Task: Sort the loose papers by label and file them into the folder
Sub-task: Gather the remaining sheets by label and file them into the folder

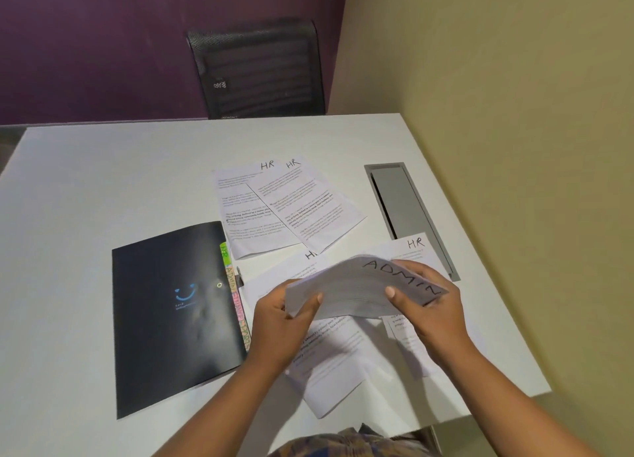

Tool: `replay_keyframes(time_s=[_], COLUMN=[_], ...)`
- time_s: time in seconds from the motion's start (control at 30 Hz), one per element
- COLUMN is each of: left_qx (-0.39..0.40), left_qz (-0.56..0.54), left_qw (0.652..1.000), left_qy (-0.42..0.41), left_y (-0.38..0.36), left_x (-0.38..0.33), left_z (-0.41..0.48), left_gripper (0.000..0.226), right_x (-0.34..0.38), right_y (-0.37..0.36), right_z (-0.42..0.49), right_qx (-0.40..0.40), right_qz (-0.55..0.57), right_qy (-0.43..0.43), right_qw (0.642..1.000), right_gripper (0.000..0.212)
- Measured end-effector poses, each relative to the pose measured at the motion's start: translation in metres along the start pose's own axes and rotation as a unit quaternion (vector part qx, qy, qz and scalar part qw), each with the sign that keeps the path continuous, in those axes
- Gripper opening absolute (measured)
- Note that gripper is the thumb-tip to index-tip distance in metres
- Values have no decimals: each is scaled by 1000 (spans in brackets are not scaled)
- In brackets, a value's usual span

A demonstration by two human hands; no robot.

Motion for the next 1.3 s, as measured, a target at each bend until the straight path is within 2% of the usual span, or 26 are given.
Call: replay_keyframes(time_s=[0.1,0.23,0.33,0.47,0.5,0.57,0.63,0.7,0.8,0.87,0.97,1.1,1.17,1.23,1.3], left_qx=[2,-10,-16,-26,-35,-56,-51,-38,-45,-41,-64,-137,-178,-214,-252], left_qz=[-8,-21,-35,-10,3,22,15,-1,-20,-23,-5,32,93,158,252], left_qw=[1000,999,998,994,992,988,989,991,991,991,990,974,957,932,887], left_qy=[19,45,47,107,124,145,140,130,125,126,129,179,208,246,293], left_y=[-3,-9,-18,-30,-31,-31,-34,-37,-39,-41,-40,-24,-12,4,27], left_x=[12,22,24,50,57,63,54,39,19,12,9,30,44,53,65], left_z=[1,0,1,3,3,-1,-4,-7,-11,-13,-17,-22,-24,-26,-30], left_gripper=[26,18,18,15,13,19,8,13,20,24,19,9,34,35,31], right_x=[-7,-12,-18,-53,-61,-67,-66,-64,-64,-66,-72,-83,-88,-88,-88], right_y=[-3,-2,6,16,19,25,29,33,39,42,41,37,34,35,38], right_z=[0,6,11,22,26,32,34,34,36,38,42,46,44,42,40], right_qx=[25,43,68,85,97,125,151,186,240,253,258,263,260,247,227], right_qz=[-9,8,7,-65,-85,-117,-124,-111,-90,-79,-85,-105,-99,-94,-89], right_qy=[-12,-12,-9,-84,-93,-96,-103,-102,-90,-98,-123,-161,-178,-186,-195], right_qw=[1000,999,998,991,987,981,975,971,962,959,955,946,944,946,950], right_gripper=[50,39,39,60,56,30,11,21,20,17,15,15,15,17,20])
Point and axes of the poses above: each hand's wrist, its own z-axis towards the middle knuckle, its own y-axis out of the back of the hand, x = y × z, the point moved 7 cm from there along z, towards the middle knuckle, and after that the axes turned 8 degrees about x, right-handed, at the moved point
